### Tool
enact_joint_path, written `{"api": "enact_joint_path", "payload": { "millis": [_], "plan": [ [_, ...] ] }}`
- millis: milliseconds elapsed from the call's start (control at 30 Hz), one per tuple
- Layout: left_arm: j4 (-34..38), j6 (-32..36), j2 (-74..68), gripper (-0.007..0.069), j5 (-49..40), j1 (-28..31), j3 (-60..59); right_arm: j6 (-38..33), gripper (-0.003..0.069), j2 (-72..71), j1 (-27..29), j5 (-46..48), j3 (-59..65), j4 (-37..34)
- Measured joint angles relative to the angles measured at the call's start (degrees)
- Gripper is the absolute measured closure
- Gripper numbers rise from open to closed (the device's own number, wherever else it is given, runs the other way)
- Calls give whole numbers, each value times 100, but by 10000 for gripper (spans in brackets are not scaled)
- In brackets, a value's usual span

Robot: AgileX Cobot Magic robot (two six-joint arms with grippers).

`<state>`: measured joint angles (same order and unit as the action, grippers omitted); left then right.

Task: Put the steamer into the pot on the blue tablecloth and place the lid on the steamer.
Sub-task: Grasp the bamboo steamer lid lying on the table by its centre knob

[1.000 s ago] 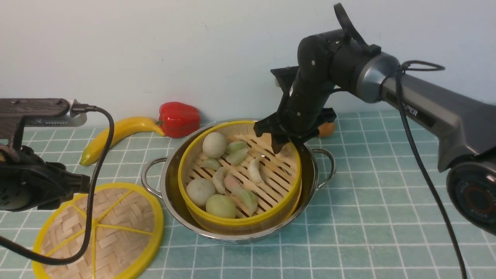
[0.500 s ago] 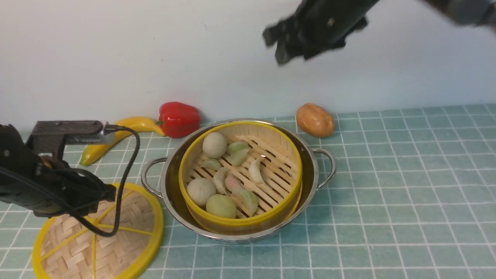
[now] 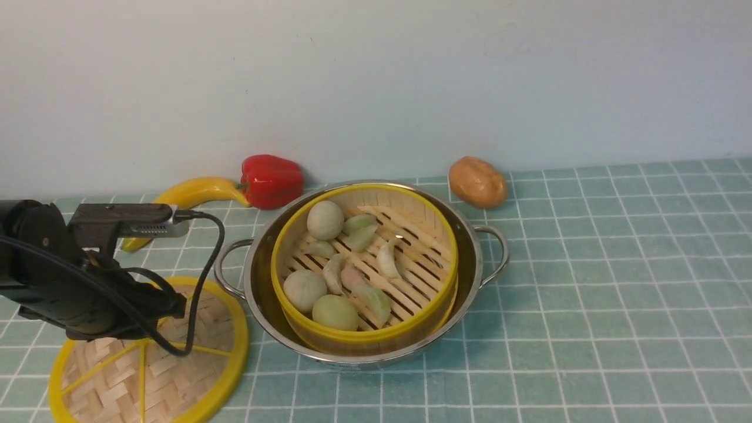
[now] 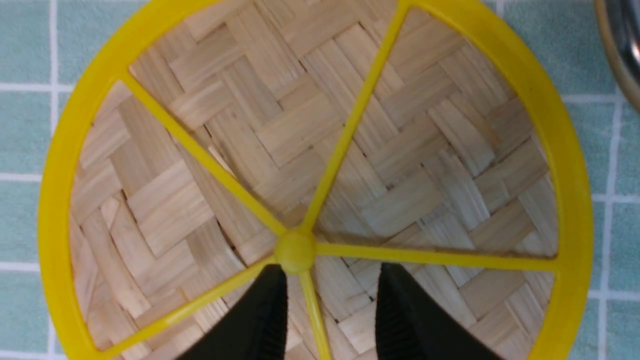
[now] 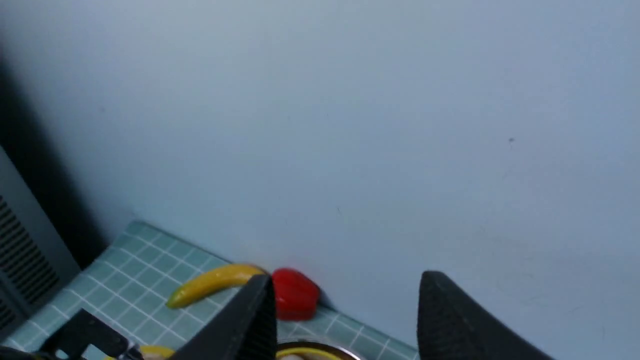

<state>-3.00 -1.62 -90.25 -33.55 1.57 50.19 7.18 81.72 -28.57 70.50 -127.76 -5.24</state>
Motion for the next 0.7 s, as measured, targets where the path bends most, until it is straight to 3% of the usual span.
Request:
{"api": "enact_joint_path", "payload": {
  "millis": [367, 700],
  "plan": [
    [-552, -638, 0, 382, 115, 0, 5, -113, 272, -1315, 0, -18, 196, -46],
    [-710, -899, -130, 382, 115, 0, 5, -145, 272, -2295, 0, 18, 1629, -14]
  ]
}}
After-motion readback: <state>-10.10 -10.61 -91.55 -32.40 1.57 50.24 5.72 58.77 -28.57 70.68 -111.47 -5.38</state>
